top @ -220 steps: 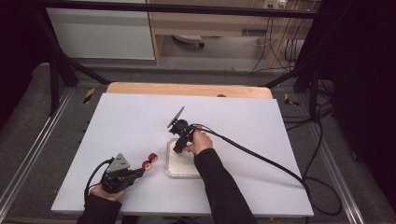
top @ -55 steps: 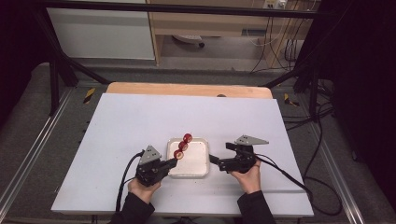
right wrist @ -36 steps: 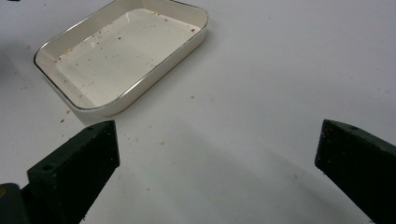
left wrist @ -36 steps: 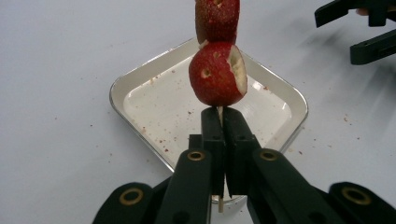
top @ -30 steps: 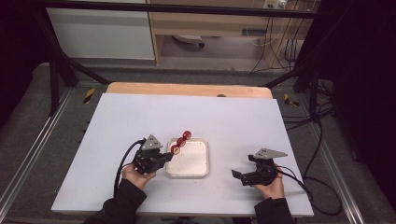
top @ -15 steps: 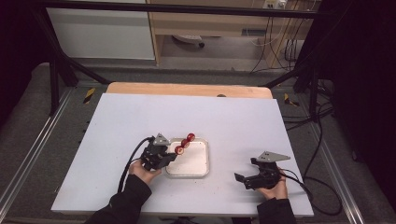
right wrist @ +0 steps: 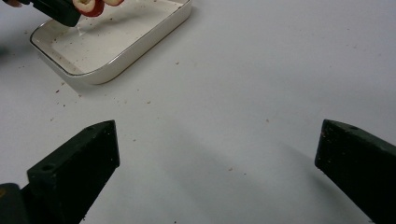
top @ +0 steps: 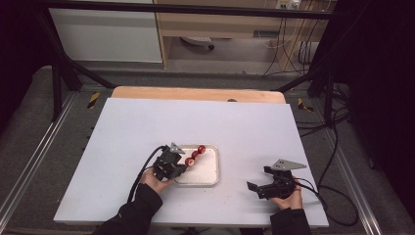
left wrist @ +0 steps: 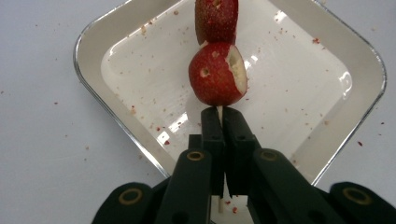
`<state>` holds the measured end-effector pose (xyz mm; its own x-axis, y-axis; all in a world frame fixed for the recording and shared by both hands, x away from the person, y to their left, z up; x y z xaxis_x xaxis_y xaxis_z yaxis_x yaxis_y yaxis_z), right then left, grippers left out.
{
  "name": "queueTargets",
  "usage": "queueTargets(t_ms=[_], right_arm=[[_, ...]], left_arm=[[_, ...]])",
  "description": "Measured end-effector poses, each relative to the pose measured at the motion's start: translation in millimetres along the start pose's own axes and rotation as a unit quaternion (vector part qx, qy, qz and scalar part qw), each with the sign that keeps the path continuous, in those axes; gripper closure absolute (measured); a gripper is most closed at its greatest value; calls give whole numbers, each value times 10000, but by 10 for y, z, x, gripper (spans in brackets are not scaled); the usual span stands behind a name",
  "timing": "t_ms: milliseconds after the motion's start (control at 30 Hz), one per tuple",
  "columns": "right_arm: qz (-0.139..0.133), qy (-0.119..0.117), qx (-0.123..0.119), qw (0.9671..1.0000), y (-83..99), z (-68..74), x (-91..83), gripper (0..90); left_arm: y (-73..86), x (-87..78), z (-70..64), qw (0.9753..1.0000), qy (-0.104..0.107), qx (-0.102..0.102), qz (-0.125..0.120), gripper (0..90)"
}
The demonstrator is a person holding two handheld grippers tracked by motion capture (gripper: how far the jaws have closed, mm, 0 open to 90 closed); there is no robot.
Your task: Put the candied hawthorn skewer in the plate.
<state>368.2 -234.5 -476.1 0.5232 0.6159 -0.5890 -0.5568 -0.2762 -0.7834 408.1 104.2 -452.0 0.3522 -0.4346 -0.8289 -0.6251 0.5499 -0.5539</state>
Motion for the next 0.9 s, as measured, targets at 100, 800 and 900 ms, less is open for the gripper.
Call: queueTargets(t_ms=[100, 800, 900], right_arm=[[27, -7, 18, 10000, 9, 3, 1, 5], [14, 27, 37, 10000, 9, 2, -4, 5], [32, 41, 42, 10000, 11, 2, -4, 5]], left_arm=[[-1, 32, -19, 9999, -12, 24, 98, 875], [146, -257, 58, 9984, -30, 300, -482, 308], [219, -346, 108, 9980, 12, 299, -555, 220]])
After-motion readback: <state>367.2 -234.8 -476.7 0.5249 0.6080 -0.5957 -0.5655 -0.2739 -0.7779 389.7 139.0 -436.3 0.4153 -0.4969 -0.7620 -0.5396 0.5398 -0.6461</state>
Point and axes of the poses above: each handheld gripper's, and its own axes: x roughly forward along the jaws, y roughly out of its underside, z roughly to its left, the point moved 3 cm from there along x, roughly forward along the jaws, and after that the axes turned 1 degree about z, right-handed, at the moved point
